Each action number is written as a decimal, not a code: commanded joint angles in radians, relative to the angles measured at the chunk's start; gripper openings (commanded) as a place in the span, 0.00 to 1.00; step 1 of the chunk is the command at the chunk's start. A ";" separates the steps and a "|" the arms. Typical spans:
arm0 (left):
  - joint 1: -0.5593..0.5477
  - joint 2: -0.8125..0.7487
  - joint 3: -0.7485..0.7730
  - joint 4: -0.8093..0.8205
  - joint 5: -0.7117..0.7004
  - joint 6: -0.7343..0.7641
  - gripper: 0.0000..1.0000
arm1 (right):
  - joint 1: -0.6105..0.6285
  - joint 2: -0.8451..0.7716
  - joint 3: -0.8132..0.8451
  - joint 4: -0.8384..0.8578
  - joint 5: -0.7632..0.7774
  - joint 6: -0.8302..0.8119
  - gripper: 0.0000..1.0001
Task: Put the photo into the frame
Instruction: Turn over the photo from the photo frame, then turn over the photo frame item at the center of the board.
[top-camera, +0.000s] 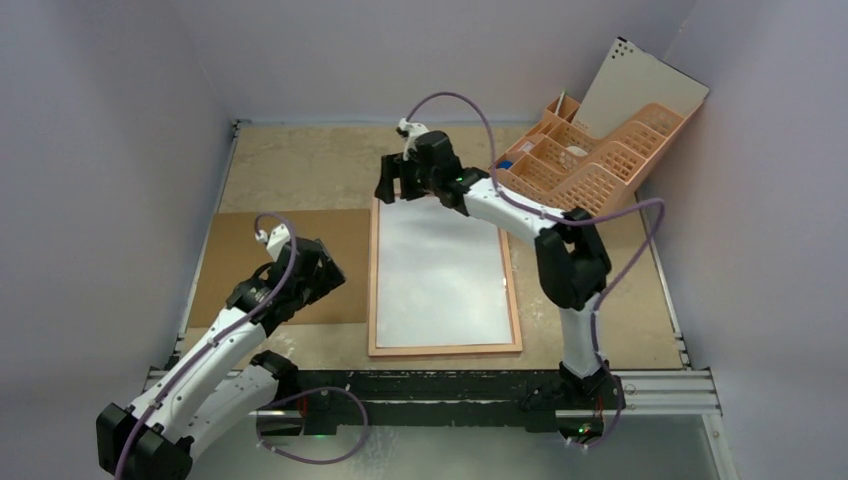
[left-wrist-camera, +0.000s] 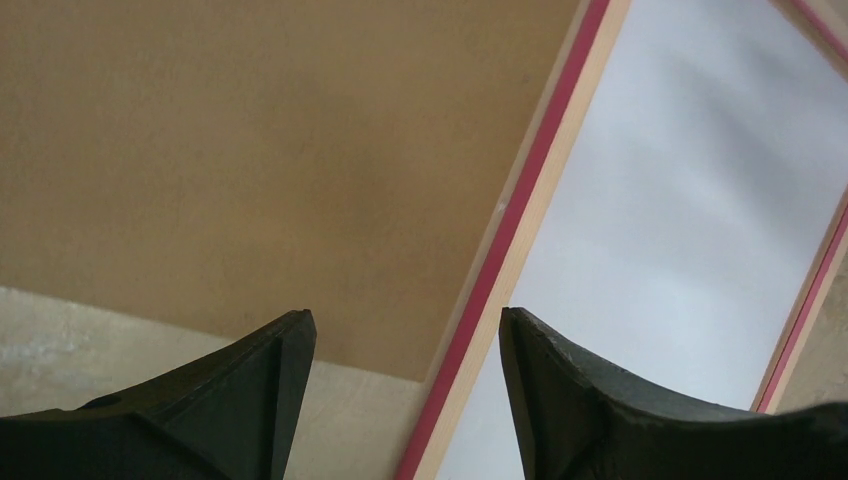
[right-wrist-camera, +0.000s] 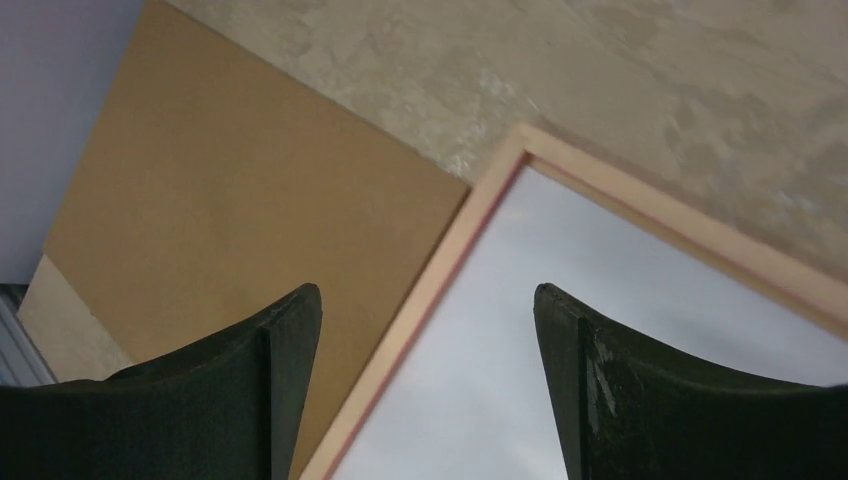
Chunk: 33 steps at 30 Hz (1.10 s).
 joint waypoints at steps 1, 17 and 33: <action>0.004 -0.040 -0.064 -0.083 0.073 -0.156 0.71 | 0.058 0.162 0.212 -0.012 -0.080 -0.142 0.79; 0.006 -0.026 -0.208 -0.023 0.165 -0.251 0.71 | 0.119 0.594 0.809 -0.222 -0.117 -0.497 0.84; 0.006 -0.095 -0.273 -0.022 0.120 -0.302 0.70 | 0.126 0.750 0.900 -0.385 -0.236 -0.647 0.85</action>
